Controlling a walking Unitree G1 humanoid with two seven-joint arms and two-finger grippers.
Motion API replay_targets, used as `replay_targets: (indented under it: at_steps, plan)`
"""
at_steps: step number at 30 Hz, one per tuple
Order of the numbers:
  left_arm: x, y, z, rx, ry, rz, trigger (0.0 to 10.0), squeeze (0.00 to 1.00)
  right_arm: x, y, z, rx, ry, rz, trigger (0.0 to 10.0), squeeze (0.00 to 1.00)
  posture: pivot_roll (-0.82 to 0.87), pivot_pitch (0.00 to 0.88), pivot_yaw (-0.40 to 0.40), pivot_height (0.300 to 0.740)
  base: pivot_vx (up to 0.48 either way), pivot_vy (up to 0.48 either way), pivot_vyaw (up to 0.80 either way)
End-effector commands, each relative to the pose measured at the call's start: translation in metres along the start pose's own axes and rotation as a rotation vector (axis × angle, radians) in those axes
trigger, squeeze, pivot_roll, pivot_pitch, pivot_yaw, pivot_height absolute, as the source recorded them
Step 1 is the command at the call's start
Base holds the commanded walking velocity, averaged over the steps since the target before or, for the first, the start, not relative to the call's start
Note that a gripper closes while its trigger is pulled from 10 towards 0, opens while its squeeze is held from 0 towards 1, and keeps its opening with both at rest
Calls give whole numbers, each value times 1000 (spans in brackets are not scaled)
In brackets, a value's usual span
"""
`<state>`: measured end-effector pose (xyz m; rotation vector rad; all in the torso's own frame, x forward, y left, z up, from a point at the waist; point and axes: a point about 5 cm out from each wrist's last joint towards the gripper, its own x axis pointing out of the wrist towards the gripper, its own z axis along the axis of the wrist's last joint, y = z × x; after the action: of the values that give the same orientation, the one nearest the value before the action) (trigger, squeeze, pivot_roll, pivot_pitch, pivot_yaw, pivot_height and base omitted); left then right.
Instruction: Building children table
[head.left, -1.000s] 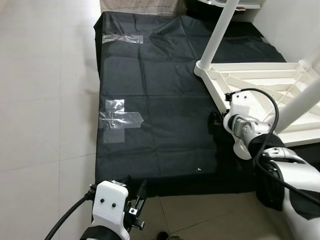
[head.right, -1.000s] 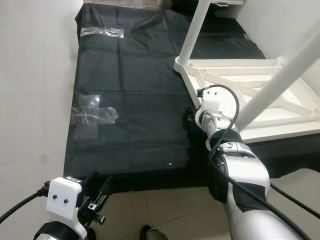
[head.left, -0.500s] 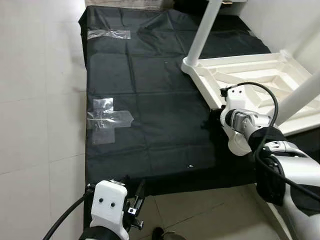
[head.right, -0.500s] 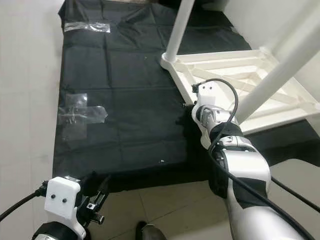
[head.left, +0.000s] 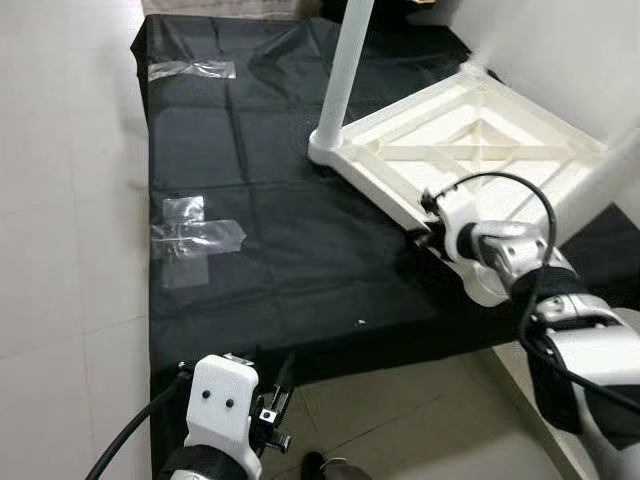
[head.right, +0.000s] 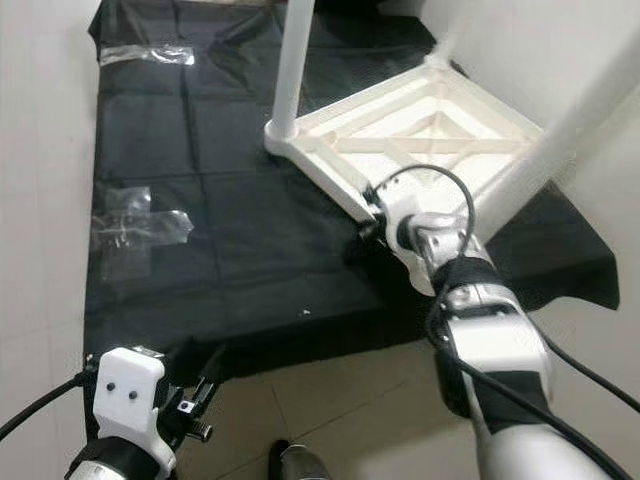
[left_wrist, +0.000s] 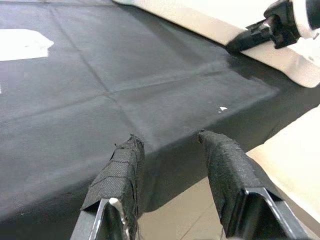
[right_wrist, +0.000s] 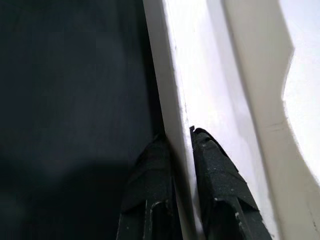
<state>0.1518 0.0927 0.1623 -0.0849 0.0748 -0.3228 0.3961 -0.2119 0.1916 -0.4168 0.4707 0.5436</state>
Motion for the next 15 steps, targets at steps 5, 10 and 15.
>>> replay_targets:
  at_steps: [5, 10, 15]
  plan:
    - [1, -2, -7, -18, 38, -16, 10000, 0, -1, 45, -38, -73, 78, 613, 0, 0, 99, 253, -156, 740, 0, 0, 0]
    - [2, -1, -8, -17, 39, -18, 10000, 0, -8, 50, -42, -115, 93, 730, 0, 0, 101, 250, -152, 740, 0, 0, 0]
    - [3, 1, -9, -16, 42, -18, 10000, 0, -19, 55, -47, -218, 133, 876, 0, 0, 101, 247, -152, 740, 0, 0, 0]
